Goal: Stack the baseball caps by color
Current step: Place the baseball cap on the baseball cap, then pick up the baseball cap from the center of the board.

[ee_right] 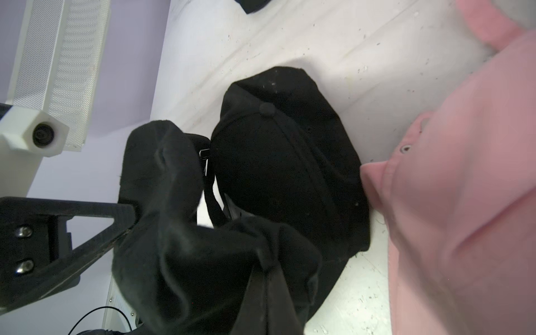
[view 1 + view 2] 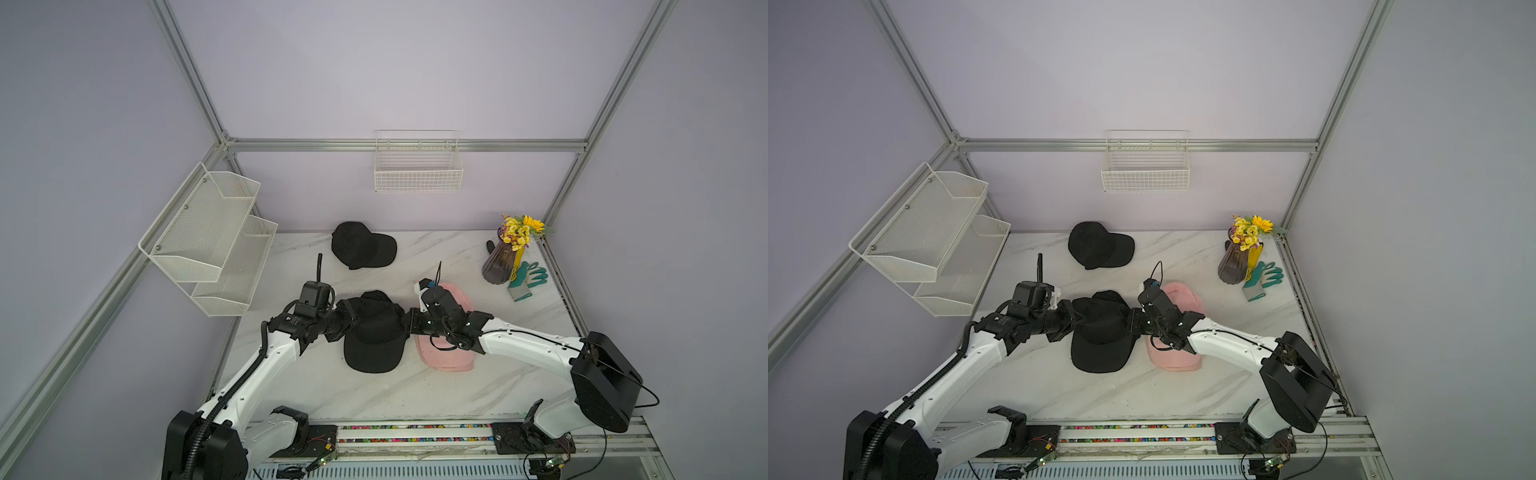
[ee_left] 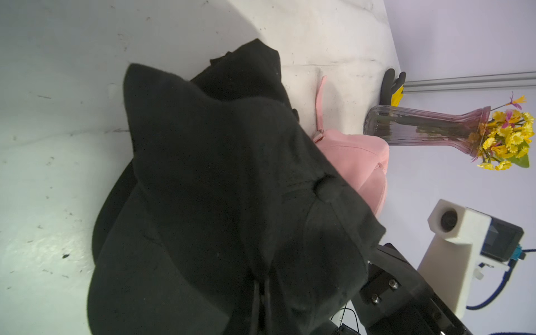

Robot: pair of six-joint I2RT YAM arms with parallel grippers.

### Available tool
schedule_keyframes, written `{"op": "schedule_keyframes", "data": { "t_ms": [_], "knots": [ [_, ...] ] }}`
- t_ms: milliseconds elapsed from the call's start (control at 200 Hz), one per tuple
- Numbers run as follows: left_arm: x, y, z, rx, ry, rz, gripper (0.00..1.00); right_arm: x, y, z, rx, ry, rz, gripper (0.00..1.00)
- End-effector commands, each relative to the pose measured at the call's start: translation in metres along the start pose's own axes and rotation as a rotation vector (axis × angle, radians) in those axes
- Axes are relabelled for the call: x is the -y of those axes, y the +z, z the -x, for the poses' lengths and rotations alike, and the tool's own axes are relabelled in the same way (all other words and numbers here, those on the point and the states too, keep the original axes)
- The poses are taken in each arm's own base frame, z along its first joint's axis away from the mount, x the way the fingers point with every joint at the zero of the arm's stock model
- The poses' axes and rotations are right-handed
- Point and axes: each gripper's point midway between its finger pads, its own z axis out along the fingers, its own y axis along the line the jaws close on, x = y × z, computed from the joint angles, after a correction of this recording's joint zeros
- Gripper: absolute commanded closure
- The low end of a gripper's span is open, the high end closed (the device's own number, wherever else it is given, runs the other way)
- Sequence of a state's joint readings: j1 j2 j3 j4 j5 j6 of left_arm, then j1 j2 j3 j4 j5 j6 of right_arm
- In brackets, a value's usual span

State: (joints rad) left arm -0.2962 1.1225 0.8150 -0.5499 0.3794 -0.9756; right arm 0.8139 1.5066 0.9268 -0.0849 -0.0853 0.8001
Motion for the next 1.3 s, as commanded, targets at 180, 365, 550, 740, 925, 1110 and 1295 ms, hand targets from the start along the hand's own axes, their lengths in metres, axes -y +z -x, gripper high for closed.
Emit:
{"op": "schedule_keyframes", "data": {
  "t_ms": [180, 365, 550, 740, 925, 1110, 1295],
  "knots": [
    [0.015, 0.017, -0.002, -0.016, 0.095, -0.054, 0.79, 0.009, 0.012, -0.002, 0.015, -0.029, -0.014, 1.00],
    [0.006, 0.021, 0.006, 0.044, 0.120, -0.039, 0.66, 0.021, 0.025, -0.013, -0.019, -0.023, -0.039, 0.91],
    [-0.008, 0.028, 0.007, 0.060, 0.125, -0.005, 0.48, 0.034, 0.014, -0.007, 0.019, -0.001, -0.114, 0.68],
    [-0.003, 0.019, 0.014, 0.101, 0.164, 0.000, 0.30, 0.027, -0.016, 0.005, 0.072, -0.014, -0.114, 0.50],
    [0.031, -0.041, 0.058, 0.359, 0.306, 0.049, 0.06, 0.000, -0.051, 0.031, 0.149, -0.078, -0.074, 0.36],
    [0.058, -0.080, 0.116, 0.625, 0.304, 0.127, 0.04, -0.021, -0.068, 0.071, 0.249, -0.224, -0.098, 0.13],
    [0.078, -0.052, 0.179, 0.673, 0.179, -0.014, 0.04, -0.032, -0.063, 0.108, 0.279, -0.281, -0.084, 0.03]
  ]
}}
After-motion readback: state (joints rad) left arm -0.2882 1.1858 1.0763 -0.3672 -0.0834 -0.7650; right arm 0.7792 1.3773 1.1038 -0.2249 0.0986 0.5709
